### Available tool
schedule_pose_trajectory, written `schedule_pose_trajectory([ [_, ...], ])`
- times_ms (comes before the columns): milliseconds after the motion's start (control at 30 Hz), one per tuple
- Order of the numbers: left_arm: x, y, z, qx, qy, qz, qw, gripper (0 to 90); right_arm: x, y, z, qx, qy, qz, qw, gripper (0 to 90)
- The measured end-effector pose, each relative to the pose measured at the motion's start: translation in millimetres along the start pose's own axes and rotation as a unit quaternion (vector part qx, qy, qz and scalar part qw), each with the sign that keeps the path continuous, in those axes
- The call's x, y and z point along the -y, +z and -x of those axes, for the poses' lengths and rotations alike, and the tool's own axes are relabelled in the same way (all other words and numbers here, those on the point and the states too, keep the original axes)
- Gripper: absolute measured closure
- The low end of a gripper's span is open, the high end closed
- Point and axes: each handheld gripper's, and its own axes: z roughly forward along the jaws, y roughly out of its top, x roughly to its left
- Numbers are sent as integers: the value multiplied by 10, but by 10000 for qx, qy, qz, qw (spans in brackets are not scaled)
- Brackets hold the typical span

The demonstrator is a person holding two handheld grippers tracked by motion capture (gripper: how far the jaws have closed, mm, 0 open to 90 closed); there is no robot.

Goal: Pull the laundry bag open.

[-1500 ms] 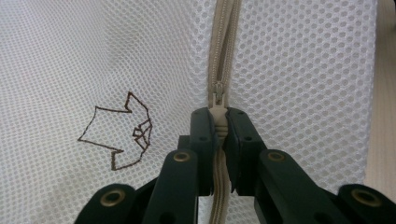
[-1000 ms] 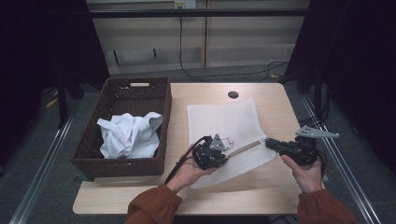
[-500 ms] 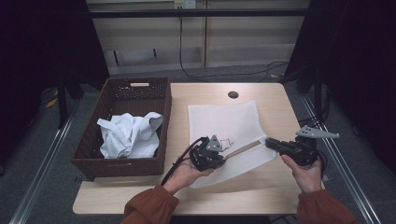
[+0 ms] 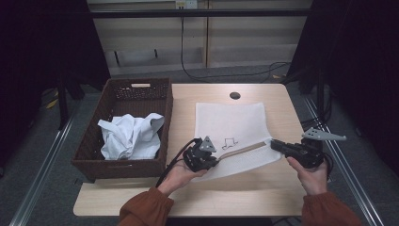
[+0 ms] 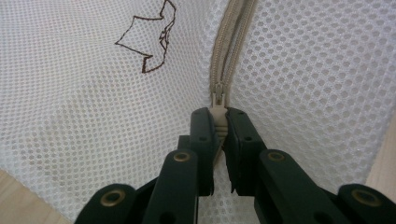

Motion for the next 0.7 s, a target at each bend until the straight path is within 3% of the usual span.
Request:
schedule_pose_trajectory([
  [133,7,-20,18,17,-52,110,9999,822,-5,5,3,-14,35,-1,10000,856],
  [200,18,-35,19,-33,115,-109,9999,822,-12,-4,-1,26,-3,30,10000,856],
  [267,57,-38,25,-104,96,-221,9997,822,0,-12,6,4,24,-5,10000,856],
  [367,85,-92,21,-51,3,-55,10000,822,50,-21,47,35,94,-48,9999,856],
  [400,80,-109,11,-68,83,-84,9999,822,50,-21,47,35,94,-48,9999,856],
  [533,115,-118,17,-244,89,-257,9993,822,28,-39,37,80,53,-10,10000,856],
  [633,121,-150,18,-188,86,-120,9997,822,47,-66,66,118,89,27,9999,856],
  [700,131,-151,23,-161,83,-168,9997,822,62,-65,68,94,109,13,9999,856],
])
